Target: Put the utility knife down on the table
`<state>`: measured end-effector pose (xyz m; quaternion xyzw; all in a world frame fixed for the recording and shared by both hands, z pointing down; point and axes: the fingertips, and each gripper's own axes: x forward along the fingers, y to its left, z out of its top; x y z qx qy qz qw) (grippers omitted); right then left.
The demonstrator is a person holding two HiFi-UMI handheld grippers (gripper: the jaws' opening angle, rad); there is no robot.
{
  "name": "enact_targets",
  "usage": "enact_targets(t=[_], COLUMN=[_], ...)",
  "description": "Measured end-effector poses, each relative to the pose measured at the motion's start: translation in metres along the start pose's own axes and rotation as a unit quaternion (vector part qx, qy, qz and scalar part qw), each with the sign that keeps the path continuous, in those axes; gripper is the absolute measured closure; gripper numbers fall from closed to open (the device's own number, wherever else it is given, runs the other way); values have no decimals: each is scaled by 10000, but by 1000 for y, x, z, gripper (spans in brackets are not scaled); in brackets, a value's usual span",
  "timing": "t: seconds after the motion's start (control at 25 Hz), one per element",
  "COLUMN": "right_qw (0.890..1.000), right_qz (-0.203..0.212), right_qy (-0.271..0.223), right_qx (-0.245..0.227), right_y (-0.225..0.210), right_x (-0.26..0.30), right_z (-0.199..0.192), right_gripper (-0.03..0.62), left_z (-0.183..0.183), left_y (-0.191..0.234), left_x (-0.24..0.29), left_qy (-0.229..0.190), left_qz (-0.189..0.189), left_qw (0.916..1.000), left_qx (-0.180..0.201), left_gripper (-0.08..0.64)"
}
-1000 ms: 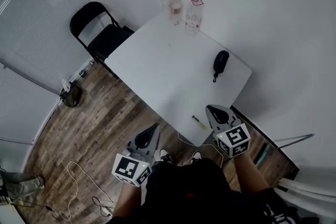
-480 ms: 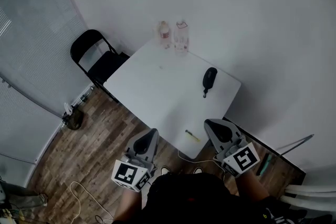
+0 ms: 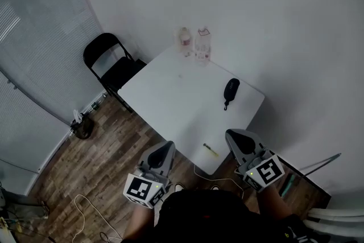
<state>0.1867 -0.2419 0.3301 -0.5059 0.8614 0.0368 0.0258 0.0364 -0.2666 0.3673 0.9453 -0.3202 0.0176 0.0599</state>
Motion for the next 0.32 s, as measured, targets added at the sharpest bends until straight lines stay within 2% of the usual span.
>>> enact_targets(t=[0.32], right_qw=[9996], right_qz=[56], right_qy=[283], right_qx=[21], right_y=[5], right_x=[4], right_z=[-4], right_gripper=[571], left_z=[2], left_y=[4], left_x=[-4], left_qy=[10], left_qz=[62], left_qw=[10000], left_qx=[-3], left_gripper=[537])
